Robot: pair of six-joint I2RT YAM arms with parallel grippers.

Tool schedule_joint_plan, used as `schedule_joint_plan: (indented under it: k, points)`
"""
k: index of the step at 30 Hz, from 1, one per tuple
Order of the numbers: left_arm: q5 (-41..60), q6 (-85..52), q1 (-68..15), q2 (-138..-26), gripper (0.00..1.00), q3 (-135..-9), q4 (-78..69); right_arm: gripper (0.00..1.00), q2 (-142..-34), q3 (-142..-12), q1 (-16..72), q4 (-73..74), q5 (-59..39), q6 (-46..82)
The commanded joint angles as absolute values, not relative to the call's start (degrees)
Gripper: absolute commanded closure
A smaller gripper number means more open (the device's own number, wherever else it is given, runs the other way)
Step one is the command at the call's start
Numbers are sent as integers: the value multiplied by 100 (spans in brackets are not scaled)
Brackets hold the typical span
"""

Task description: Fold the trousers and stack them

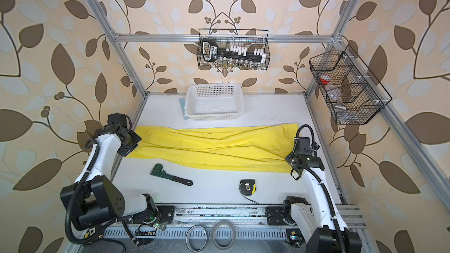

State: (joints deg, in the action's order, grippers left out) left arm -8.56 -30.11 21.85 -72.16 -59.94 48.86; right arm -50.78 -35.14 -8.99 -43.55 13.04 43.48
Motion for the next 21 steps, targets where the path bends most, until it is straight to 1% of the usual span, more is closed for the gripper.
schedule_joint_plan:
  k: [1, 5, 8, 12, 13, 16, 18, 21]
  points:
    - [-1513, -3058, 2264, -6737, 100, -5863, 4961, 79, -4841, -3286, -1157, -4825, 1339, 4449]
    - [-1211, -3292, 2263, -6568, 100, -5432, 4834, 79, -4772, -3262, -1160, -4952, 1231, 4699]
    - [-977, -3389, 2259, -6586, 100, -5100, 4586, 79, -4800, -3151, -1174, -4731, 1226, 4696]
    - [-991, -3409, 2262, -6774, 99, -5182, 4597, 77, -5025, -3061, -1117, -4728, 916, 4750]
    - [-1027, -3423, 2260, -6763, 99, -5193, 4597, 74, -4975, -3019, -1087, -4728, 870, 4803]
    - [-1256, -3542, 2274, -6653, 98, -5112, 4579, 55, -4898, -3021, -969, -4627, 964, 4882]
    - [-1447, -3673, 2311, -6528, 93, -5001, 4558, 51, -5049, -3065, -939, -4506, 849, 4830]
    - [-1210, -3809, 2626, -6343, 90, -4776, 4440, 49, -5278, -3209, -726, -4271, 826, 4765]
